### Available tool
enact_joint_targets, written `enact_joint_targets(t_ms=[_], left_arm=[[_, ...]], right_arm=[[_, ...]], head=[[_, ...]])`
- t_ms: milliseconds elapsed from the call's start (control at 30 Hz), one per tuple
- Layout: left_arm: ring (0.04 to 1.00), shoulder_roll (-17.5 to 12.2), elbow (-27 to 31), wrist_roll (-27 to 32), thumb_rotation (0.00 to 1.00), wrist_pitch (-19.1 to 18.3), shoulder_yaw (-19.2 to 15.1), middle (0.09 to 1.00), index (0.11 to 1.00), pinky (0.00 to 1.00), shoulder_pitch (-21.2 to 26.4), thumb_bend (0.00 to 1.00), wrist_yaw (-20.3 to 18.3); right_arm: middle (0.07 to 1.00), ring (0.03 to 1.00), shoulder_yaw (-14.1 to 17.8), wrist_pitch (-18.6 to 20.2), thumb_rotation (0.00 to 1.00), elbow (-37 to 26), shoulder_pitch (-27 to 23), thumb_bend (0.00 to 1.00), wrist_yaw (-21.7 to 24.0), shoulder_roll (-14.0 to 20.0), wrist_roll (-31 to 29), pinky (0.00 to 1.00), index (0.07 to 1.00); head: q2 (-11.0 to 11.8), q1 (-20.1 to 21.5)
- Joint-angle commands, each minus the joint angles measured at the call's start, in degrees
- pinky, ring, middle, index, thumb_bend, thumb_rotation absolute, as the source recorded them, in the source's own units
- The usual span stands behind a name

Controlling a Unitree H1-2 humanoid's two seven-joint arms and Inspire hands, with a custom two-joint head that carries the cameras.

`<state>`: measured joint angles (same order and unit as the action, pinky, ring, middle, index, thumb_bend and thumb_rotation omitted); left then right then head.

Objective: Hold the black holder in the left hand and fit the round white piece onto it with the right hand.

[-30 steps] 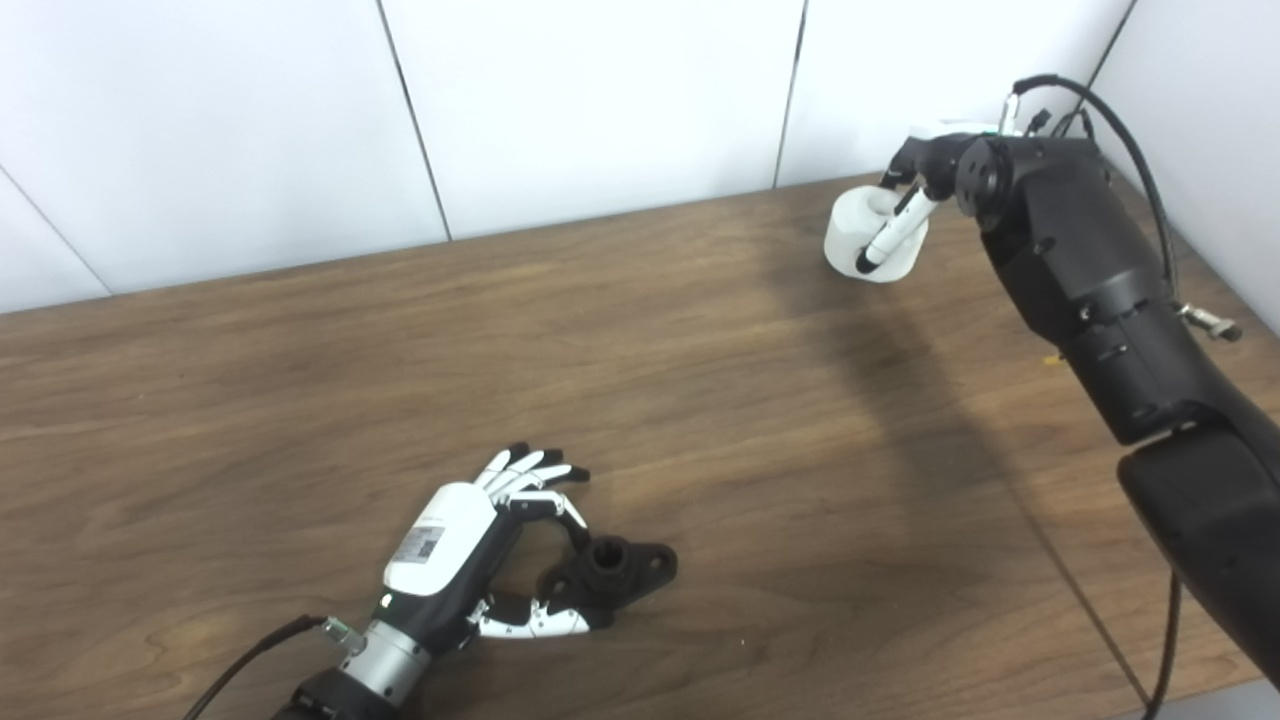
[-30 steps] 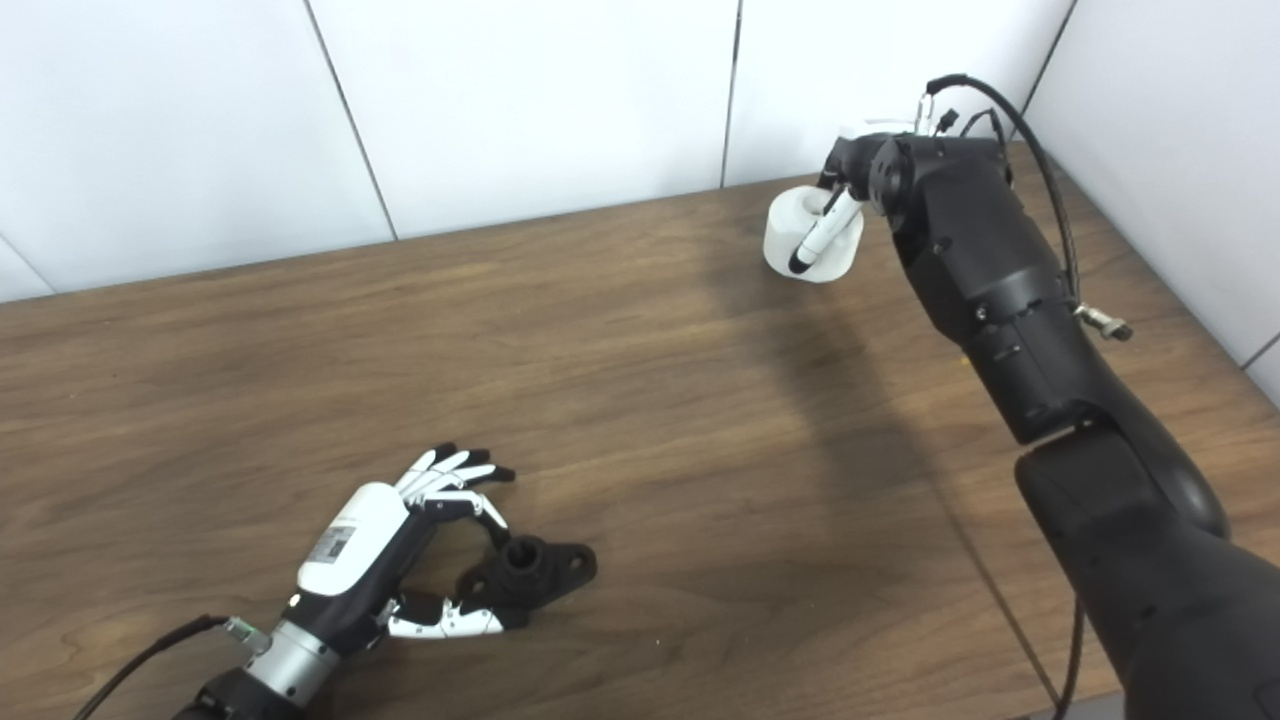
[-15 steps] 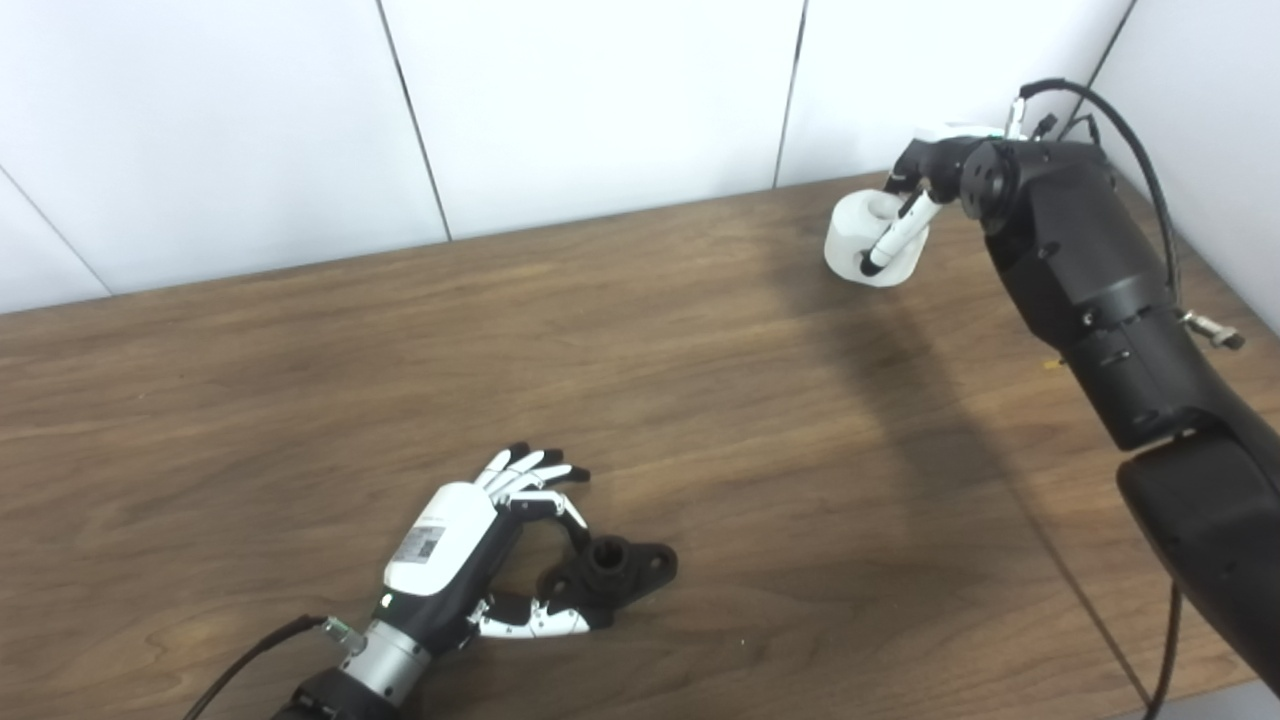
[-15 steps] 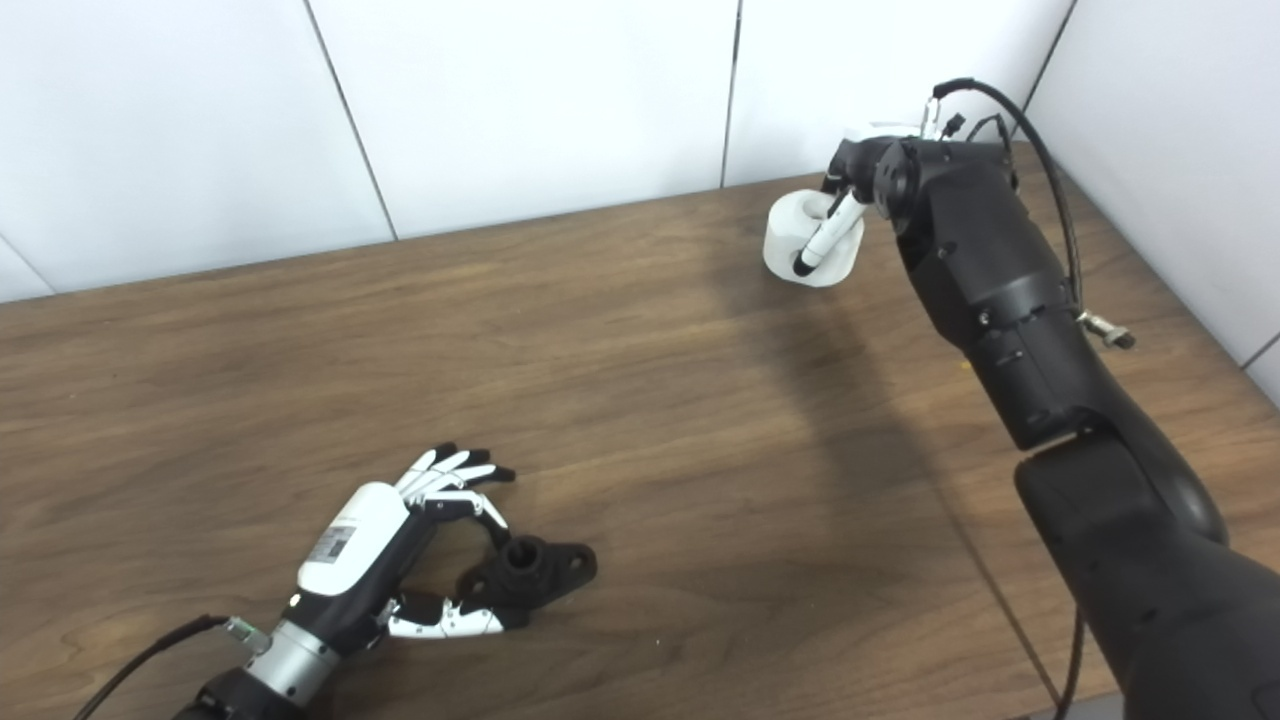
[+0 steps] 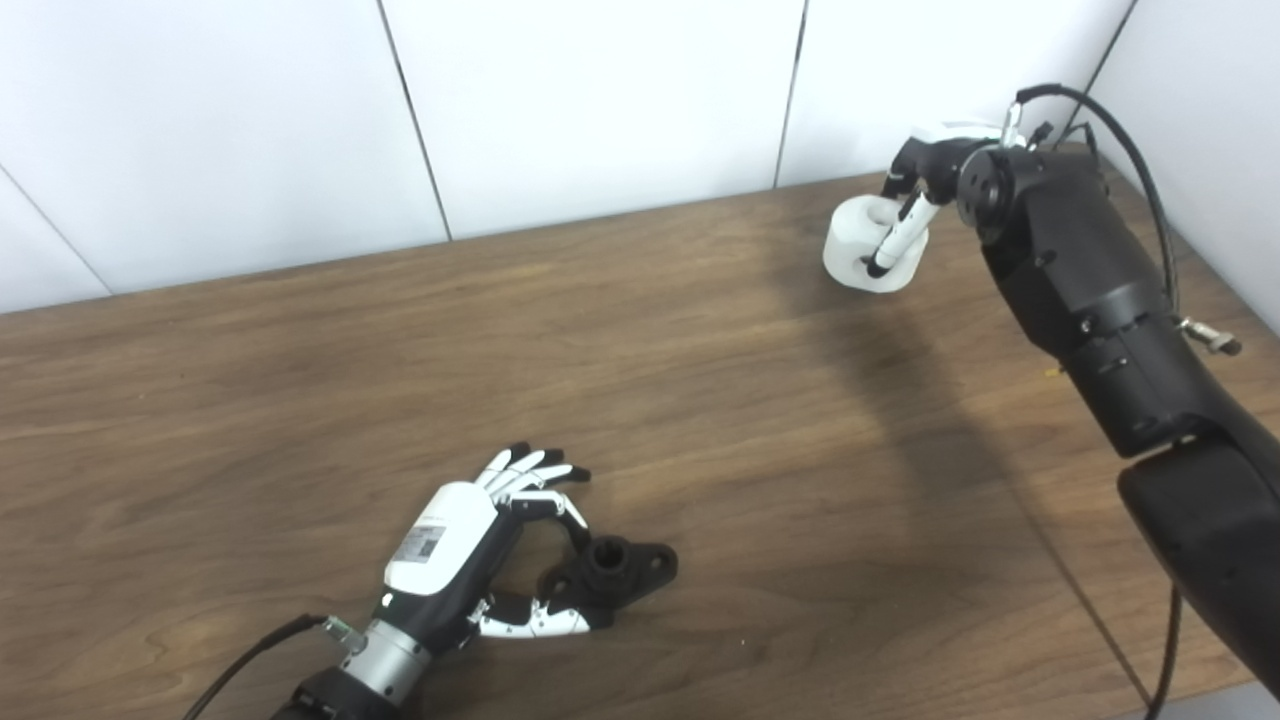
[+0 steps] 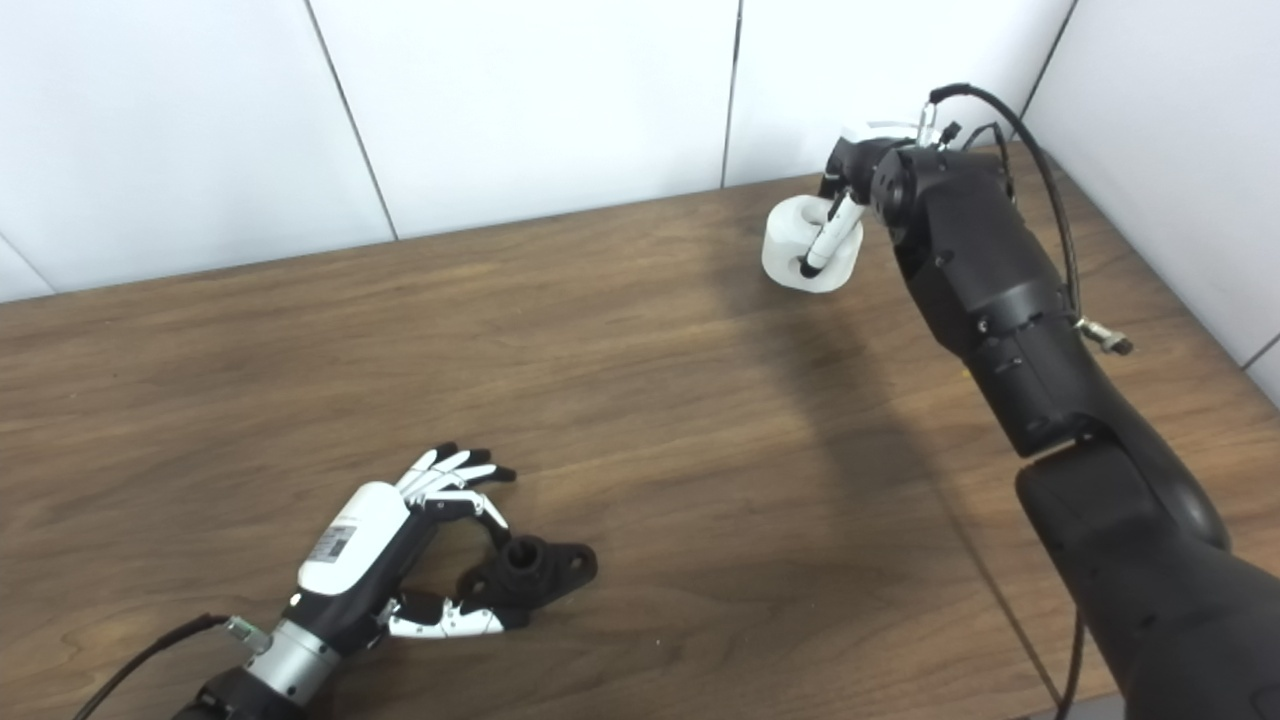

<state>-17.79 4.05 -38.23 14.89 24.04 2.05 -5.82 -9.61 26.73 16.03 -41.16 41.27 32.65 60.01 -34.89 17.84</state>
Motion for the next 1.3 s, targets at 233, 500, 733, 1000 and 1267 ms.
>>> enact_joint_targets(t_ms=[233, 500, 733, 1000, 1267], left_arm=[[0.910, -1.35, -3.70, -3.01, 0.06, -0.97, 1.11, 0.833, 0.489, 0.97, -1.49, 0.51, -1.23], [0.909, -1.27, -3.76, -2.76, 0.06, -1.07, 1.31, 0.832, 0.489, 0.97, -1.44, 0.51, -1.14], [0.912, -1.05, -3.67, -2.55, 0.06, -1.18, 1.37, 0.835, 0.489, 0.98, -1.53, 0.51, -1.21], [0.918, -1.09, -2.73, -2.42, 0.06, -2.10, 1.37, 0.838, 0.489, 0.98, -1.82, 0.51, -2.13], [0.910, -0.73, -3.40, -2.75, 0.06, -1.52, 1.65, 0.830, 0.489, 0.97, -1.49, 0.51, -1.54]], right_arm=[[0.816, 0.918, 3.44, 0.16, 0.14, -0.71, -1.33, 0.53, -9.16, -0.67, -2.39, 0.89, 0.487], [0.792, 0.911, 2.50, 0.07, 0.13, -1.17, -0.76, 0.52, -12.50, 0.06, -4.44, 0.89, 0.484], [0.793, 0.904, 1.20, -0.09, 0.13, -2.73, -0.20, 0.52, -13.25, 1.12, -5.47, 0.89, 0.484], [0.787, 0.891, -1.71, 0.12, 0.13, -16.80, 0.79, 0.52, -2.89, 4.10, -3.55, 0.87, 0.485], [0.796, 0.898, -5.92, 0.06, 0.13, -35.50, -1.51, 0.52, 14.92, 4.86, 1.49, 0.89, 0.484]], head=[[0.04, 0.00], [0.06, 0.02], [-0.04, -0.33], [-0.45, -1.01], [-1.22, -2.95]])
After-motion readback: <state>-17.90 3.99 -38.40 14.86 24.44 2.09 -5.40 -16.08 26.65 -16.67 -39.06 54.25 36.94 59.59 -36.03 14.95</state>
